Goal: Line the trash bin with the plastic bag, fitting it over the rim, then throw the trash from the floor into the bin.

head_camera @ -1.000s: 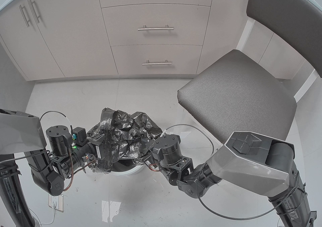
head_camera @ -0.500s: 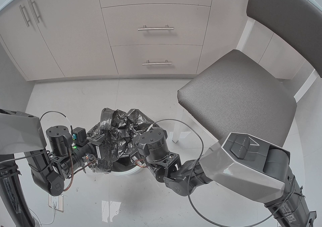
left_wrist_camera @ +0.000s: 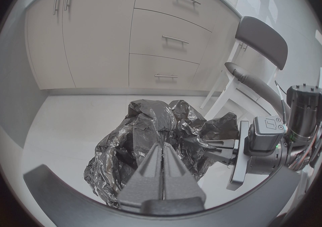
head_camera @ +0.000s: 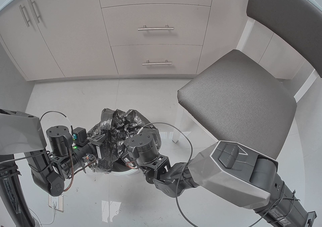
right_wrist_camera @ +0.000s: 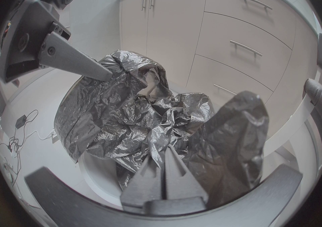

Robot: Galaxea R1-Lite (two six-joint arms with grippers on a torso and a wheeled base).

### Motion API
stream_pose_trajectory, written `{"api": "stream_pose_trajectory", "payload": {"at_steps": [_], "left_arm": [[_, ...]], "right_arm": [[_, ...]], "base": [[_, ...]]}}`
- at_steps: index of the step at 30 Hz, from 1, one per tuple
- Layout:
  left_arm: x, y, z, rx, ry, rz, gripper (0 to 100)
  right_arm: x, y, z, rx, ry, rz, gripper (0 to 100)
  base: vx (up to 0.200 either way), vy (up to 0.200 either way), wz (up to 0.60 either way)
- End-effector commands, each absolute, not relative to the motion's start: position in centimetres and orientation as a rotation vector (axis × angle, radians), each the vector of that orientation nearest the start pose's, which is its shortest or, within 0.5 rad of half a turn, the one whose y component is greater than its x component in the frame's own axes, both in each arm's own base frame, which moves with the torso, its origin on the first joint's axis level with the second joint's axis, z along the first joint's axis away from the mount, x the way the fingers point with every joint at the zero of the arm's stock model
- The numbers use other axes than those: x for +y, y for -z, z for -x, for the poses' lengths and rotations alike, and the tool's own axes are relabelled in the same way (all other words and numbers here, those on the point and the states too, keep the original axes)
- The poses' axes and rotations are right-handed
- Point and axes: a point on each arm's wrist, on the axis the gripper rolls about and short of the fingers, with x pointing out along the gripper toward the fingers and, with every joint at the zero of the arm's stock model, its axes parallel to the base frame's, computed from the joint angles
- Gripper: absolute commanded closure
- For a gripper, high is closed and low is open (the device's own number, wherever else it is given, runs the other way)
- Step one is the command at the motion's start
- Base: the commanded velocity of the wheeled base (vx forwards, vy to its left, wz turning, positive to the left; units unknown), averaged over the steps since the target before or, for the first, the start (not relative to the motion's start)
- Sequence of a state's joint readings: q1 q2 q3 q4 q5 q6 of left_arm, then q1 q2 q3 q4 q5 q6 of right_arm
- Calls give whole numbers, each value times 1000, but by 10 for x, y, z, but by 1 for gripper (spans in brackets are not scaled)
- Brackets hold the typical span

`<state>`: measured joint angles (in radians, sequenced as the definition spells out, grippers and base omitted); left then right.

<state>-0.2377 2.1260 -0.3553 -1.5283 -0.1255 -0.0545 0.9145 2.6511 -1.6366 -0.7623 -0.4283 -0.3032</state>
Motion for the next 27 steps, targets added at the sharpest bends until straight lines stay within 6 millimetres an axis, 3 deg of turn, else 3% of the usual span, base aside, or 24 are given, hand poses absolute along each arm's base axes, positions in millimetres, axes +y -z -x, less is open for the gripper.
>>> {"api": "stream_pose_trajectory", "payload": {"at_steps": [1, 12, 27], "left_arm": [[-73, -44, -288, 252, 355, 41, 100], [-73, -43, -288, 257, 356, 42, 100], [-74, -43, -288, 255, 361, 41, 100]], "right_arm": [[413, 10, -327, 137, -518, 464, 100], [432, 29, -327, 132, -544, 447, 100], [440, 50, -333, 132, -541, 434, 100]], "base": [[0, 0, 0], [0, 0, 0], [0, 0, 0]]}}
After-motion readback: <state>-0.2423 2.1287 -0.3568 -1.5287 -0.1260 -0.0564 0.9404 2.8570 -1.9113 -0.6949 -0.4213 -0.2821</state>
